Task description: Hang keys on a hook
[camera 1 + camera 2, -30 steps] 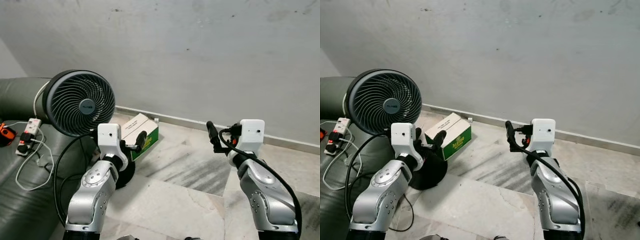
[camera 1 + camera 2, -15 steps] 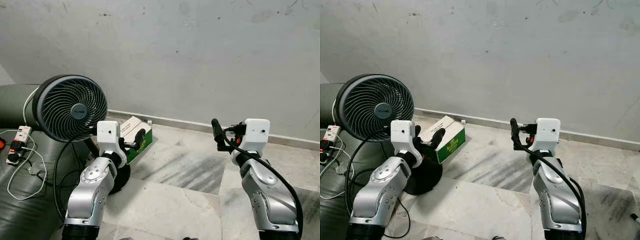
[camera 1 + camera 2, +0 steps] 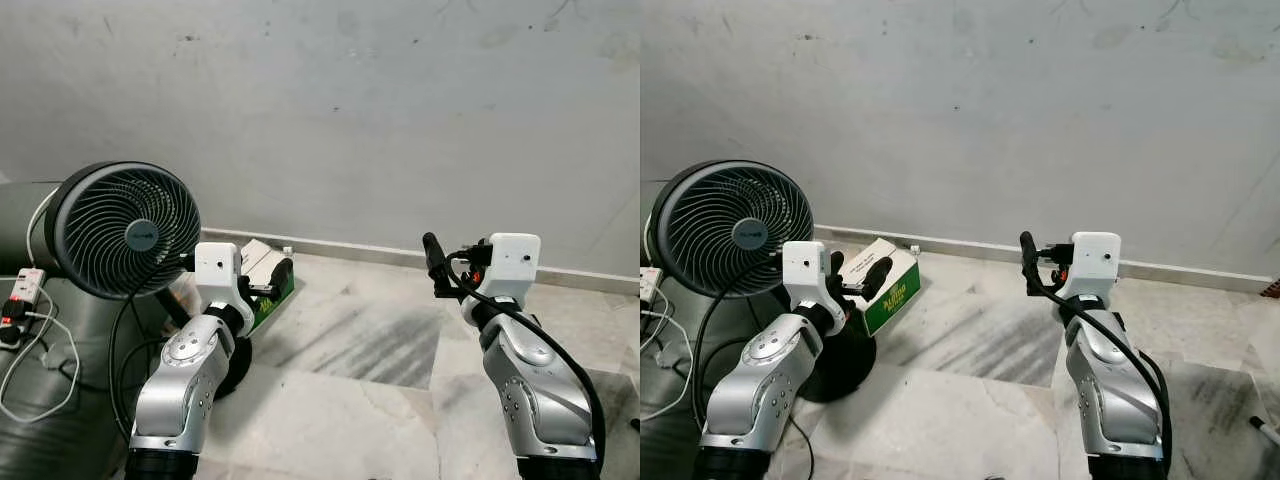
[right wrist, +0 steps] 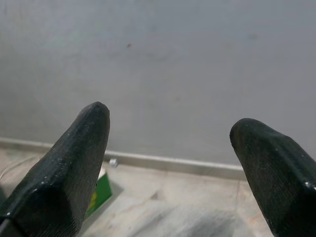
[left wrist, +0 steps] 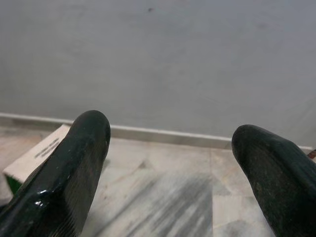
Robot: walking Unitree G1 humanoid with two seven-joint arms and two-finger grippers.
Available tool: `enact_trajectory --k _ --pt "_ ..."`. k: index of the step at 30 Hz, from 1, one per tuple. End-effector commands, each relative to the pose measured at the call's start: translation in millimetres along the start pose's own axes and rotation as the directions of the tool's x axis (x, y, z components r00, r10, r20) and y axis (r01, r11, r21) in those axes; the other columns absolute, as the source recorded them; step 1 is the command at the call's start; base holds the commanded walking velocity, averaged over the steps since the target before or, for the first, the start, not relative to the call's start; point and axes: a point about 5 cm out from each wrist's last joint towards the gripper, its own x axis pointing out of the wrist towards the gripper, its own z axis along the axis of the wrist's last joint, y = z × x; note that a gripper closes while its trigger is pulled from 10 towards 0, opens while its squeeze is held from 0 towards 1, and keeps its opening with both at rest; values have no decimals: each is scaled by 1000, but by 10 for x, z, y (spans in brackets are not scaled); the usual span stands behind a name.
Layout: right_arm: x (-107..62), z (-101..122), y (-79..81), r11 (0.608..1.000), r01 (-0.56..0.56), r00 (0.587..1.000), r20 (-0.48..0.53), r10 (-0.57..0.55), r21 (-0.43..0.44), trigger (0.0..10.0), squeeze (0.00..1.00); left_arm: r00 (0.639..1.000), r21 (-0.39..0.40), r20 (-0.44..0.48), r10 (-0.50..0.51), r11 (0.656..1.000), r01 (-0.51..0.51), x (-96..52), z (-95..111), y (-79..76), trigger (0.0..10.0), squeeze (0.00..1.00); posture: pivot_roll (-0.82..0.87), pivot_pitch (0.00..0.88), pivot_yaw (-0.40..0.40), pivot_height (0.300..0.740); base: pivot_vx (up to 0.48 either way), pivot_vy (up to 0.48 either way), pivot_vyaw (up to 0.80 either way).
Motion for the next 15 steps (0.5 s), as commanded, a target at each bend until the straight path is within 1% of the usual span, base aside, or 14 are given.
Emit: enact_trajectory --k 1,15 --pt "3 -5 -25 1000 6 1000 0 -6 0 10000 0 1000 -2 4 -6 1000 6 6 12 -8 10000 0 -47 64 47 740 319 0 0" --pt "10 -13 -10 1000 -3 1000 0 3 -8 10000 0 1000 -8 4 -10 1000 10 5 11 -4 10000 0 -47 61 46 740 344 0 0"
